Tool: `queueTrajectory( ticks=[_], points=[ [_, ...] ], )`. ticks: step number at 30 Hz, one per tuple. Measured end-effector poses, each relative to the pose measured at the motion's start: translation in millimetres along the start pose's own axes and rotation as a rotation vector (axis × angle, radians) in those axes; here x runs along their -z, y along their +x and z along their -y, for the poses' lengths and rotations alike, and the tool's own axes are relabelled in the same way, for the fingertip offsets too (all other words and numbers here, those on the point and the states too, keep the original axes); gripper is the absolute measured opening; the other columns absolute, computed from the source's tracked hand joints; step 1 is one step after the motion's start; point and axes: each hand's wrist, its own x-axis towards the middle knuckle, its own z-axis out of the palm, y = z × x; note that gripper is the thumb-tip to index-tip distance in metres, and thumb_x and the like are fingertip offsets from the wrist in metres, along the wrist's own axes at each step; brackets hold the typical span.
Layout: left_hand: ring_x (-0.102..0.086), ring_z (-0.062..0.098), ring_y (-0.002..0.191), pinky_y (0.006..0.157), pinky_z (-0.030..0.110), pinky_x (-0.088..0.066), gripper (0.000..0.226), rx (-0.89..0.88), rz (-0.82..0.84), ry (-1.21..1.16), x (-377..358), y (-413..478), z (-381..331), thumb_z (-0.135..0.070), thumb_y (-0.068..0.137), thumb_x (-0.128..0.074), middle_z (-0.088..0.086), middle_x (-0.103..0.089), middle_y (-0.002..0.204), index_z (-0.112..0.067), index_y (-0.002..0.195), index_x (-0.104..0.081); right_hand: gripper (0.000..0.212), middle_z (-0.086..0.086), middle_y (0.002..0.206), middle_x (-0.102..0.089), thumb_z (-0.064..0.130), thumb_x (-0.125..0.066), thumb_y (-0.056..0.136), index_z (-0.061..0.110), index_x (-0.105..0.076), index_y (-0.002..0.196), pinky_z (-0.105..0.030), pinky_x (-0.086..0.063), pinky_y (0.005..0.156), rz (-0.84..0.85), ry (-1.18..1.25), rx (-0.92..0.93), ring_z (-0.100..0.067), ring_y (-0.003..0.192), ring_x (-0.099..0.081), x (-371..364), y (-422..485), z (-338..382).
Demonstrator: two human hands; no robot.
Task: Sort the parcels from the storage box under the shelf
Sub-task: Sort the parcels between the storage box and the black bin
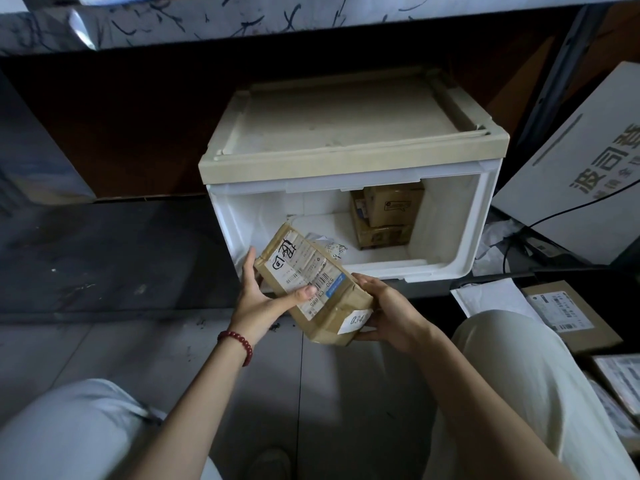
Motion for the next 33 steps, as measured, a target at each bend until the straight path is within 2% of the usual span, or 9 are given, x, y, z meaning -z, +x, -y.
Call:
queueTrajectory(
  ticks=[3, 8, 12, 17, 21, 25, 28, 30, 33],
  points=[
    [-0.045, 0.013, 0.124, 0.094, 0.029, -0.037, 0.135, 0.027, -0.073, 0.034, -1.9, 1.4, 1.4, -0.066, 0.035, -0.082, -0.008, -0.041, 0.143, -0.038, 0.147, -0.013, 0.049, -0.016, 0.122, -0.062, 0.047, -0.055, 0.091, 0.019, -0.051, 0.130, -0.046, -0.058, 0.072, 0.013, 0.053, 0.023, -0.034, 0.100, -0.067, 1.5, -0.2, -0.6],
    [-0.055, 0.006, 0.110, 0.084, 0.020, -0.042, 0.117, 0.036, -0.206, -0.014, -3.4, 1.9, 3.1, -0.064, 0.043, -0.081, -0.007, -0.051, 0.132, -0.027, 0.142, -0.030, 0.069, -0.009, 0.128, -0.061, 0.048, -0.065, 0.084, 0.018, -0.039, 0.141, -0.057, -0.052, 0.088, 0.000, 0.164, 0.117, -0.035, 0.107, -0.064, 2.9, 5.6, -0.6],
    [-0.053, 0.009, 0.105, 0.072, 0.021, -0.042, 0.077, 0.063, -0.250, 0.097, -2.2, 1.8, 0.5, -0.075, 0.054, -0.067, -0.011, -0.053, 0.120, -0.039, 0.118, -0.043, 0.062, 0.000, 0.124, -0.063, 0.050, -0.068, 0.080, 0.023, -0.048, 0.133, -0.050, -0.051, 0.093, -0.069, 0.183, 0.161, -0.032, 0.109, -0.064, 3.0, 6.8, 0.0],
    [-0.056, 0.001, 0.092, 0.066, 0.018, -0.039, 0.058, 0.071, -0.256, 0.146, -0.9, 1.4, 2.3, -0.076, 0.065, -0.062, -0.016, -0.061, 0.106, -0.036, 0.107, -0.059, 0.054, -0.002, 0.133, -0.057, 0.051, -0.062, 0.084, 0.024, -0.056, 0.131, -0.056, -0.050, 0.093, -0.019, 0.131, 0.178, -0.027, 0.121, -0.054, 1.5, 7.6, -0.6],
    [-0.055, -0.004, 0.087, 0.062, 0.019, -0.037, 0.045, 0.044, -0.280, 0.145, -2.4, 1.1, 3.7, -0.075, 0.067, -0.060, -0.020, -0.060, 0.097, -0.036, 0.091, -0.059, 0.041, 0.003, 0.129, -0.060, 0.049, -0.054, 0.089, 0.032, -0.060, 0.126, -0.041, -0.055, 0.083, -0.086, 0.067, 0.155, -0.022, 0.118, -0.055, 1.4, 6.0, 0.6],
    [-0.059, 0.008, 0.089, 0.065, 0.021, -0.040, 0.046, 0.009, -0.270, 0.098, -4.7, 0.6, 2.3, -0.073, 0.062, -0.063, -0.014, -0.062, 0.098, -0.038, 0.091, -0.056, 0.033, 0.010, 0.122, -0.060, 0.051, -0.043, 0.094, 0.035, -0.066, 0.111, -0.041, -0.044, 0.082, -0.154, 0.084, 0.133, -0.017, 0.115, -0.051, 0.8, 5.8, 1.4],
    [-0.059, 0.007, 0.100, 0.064, 0.016, -0.039, 0.041, -0.016, -0.228, 0.113, -9.7, -0.8, -2.8, -0.059, 0.071, -0.072, -0.012, -0.063, 0.113, -0.038, 0.097, -0.049, 0.037, 0.007, 0.113, -0.064, 0.059, -0.041, 0.092, 0.035, -0.065, 0.105, -0.035, -0.045, 0.069, -0.162, 0.086, 0.131, -0.017, 0.102, -0.057, 0.0, 3.3, 7.3],
    [-0.053, 0.005, 0.103, 0.066, 0.011, -0.036, 0.048, -0.039, -0.204, 0.162, -16.0, -3.6, -8.8, -0.046, 0.073, -0.076, -0.012, -0.057, 0.119, -0.036, 0.106, -0.042, 0.033, -0.002, 0.119, -0.061, 0.050, -0.054, 0.090, 0.030, -0.054, 0.116, -0.039, -0.050, 0.074, -0.217, 0.057, 0.148, -0.023, 0.108, -0.058, 1.1, 0.6, 16.1],
    [-0.048, 0.005, 0.107, 0.077, 0.010, -0.039, 0.057, -0.084, -0.176, 0.184, -28.6, -7.3, -25.8, -0.037, 0.073, -0.079, -0.010, -0.052, 0.122, -0.033, 0.116, -0.041, 0.020, -0.005, 0.113, -0.064, 0.031, -0.061, 0.090, 0.029, -0.049, 0.106, -0.036, -0.050, 0.068, -0.251, 0.013, 0.227, -0.020, 0.096, -0.062, 8.5, -5.0, 43.2]
  ],
)
